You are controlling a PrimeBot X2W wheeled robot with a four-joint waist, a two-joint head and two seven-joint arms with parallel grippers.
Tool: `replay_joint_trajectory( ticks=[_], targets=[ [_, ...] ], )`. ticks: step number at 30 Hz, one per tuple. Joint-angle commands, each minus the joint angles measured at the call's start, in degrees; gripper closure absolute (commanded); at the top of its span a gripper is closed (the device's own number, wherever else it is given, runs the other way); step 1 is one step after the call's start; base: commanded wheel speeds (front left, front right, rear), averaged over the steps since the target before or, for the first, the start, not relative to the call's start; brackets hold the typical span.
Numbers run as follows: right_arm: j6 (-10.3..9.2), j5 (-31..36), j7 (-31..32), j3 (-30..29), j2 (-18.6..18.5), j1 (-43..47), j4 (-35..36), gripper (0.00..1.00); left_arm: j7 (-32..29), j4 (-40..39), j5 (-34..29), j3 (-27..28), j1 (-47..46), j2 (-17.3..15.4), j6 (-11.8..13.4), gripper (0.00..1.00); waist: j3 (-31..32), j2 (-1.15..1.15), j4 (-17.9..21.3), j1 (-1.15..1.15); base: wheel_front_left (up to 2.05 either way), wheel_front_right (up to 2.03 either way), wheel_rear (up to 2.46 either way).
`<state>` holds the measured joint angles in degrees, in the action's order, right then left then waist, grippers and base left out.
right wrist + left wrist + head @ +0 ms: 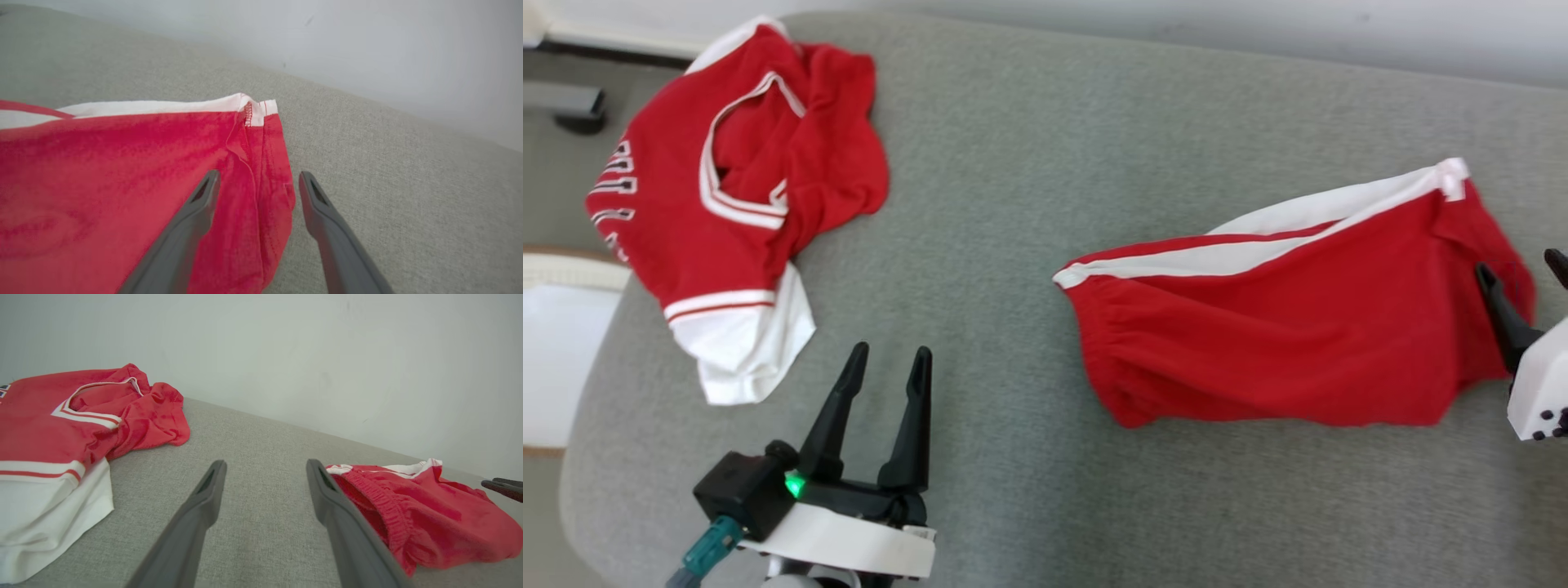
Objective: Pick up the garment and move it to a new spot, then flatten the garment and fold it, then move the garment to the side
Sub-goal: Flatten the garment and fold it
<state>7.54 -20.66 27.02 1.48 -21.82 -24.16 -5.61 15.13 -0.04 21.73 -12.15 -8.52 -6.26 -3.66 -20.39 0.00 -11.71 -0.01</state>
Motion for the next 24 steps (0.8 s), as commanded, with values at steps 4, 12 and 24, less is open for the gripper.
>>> replay_joint_trajectory(
  ticks=[4, 12, 24],
  targets=[
    [-0.11, 5.0, 2.2, 0.8, -0.3, -2.8, -4.9, 0.0, 0.0, 1.1, -2.2, 1.8, -0.8, 1.7, -1.8, 0.0, -2.1, 0.0, -3.3, 0.01, 0.0, 0.0, 0.0],
    [-0.11, 9.5, 4.3, 0.2, -1.5, -3.4, -9.0, 0.0, 0.0, 2.0, -2.7, 4.2, -1.0, 2.9, -3.1, 0.0, -2.5, 0.0, -4.7, 0.01, 0.0, 0.0, 0.0],
    [-0.11, 10.0, 7.8, -3.2, -0.1, -3.9, -11.2, 0.0, 0.0, 2.4, -2.6, 4.3, -1.7, 3.3, -3.8, 0.0, -3.2, 0.0, -5.5, 0.01, 0.0, 0.0, 0.0]
  ],
)
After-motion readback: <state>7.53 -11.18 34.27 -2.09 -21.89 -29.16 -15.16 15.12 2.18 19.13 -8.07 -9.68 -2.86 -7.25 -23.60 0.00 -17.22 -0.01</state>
